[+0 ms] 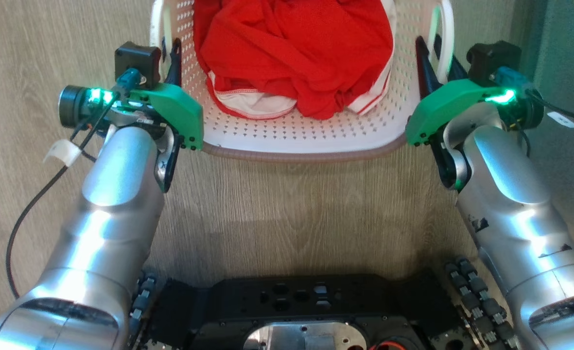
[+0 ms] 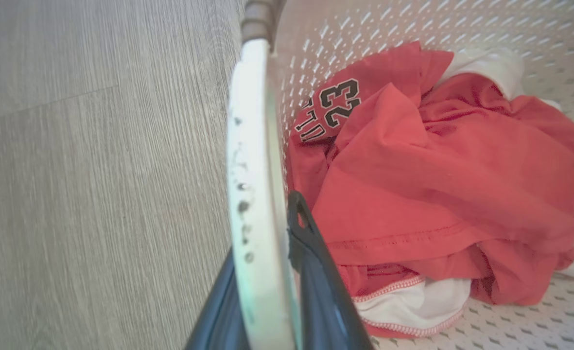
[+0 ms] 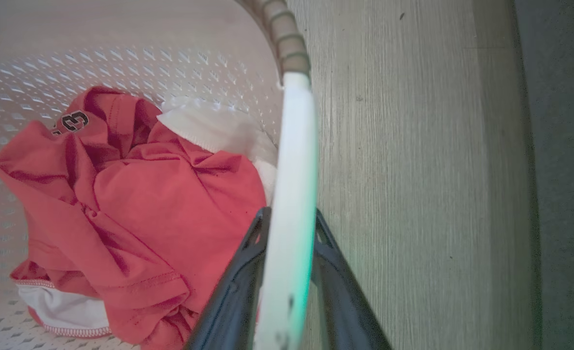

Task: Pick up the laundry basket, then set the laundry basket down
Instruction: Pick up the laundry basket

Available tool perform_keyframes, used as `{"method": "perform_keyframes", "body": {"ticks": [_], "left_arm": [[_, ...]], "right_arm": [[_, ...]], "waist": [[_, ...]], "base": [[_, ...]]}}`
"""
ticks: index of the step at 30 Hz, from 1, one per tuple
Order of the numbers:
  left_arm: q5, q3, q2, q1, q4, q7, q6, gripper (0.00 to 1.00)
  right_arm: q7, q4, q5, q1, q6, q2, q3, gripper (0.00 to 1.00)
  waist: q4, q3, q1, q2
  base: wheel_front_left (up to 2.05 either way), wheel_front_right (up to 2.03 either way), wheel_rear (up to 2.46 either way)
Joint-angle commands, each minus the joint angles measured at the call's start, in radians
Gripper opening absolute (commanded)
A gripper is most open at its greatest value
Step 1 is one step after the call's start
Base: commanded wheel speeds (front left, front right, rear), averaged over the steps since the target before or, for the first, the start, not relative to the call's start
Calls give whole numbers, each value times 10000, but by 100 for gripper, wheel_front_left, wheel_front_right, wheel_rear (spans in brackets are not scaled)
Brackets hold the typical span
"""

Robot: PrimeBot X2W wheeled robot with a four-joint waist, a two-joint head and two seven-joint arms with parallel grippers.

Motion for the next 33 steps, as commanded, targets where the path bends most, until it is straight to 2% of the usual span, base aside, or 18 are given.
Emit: {"method": "perform_keyframes", "body": {"ticks": [1,2,3,18,23,33], "left_arm": [[-102,80,231,280,-25,-51,28,0],[-184,1,231,290,-9,-51,43,0],[-265,-82,231,303,5,-51,60,0],[-1641,-1185,231,842,317,-51,336,0],[-2267,-1569,231,1215,586,-51,394,0],[-3999,-2930,231,2121,1400,144,275,0]], "right_arm": [[-122,-22,126,354,16,162,217,26],[-122,64,158,314,16,162,230,10],[-122,152,197,280,16,162,249,0],[-122,1203,838,285,16,162,707,0],[-122,1770,1075,461,16,162,1012,0],[-122,3075,1904,1034,16,162,2034,0]], "waist": [[4,-25,0,0],[8,-45,0,0],[12,-70,0,0],[-35,-1097,0,0],[-44,-1867,0,0],[10,-4012,0,0]], "base": [[0,0,0],[0,0,0],[0,0,0],[0,0,0],[0,0,0],[0,0,0]]}}
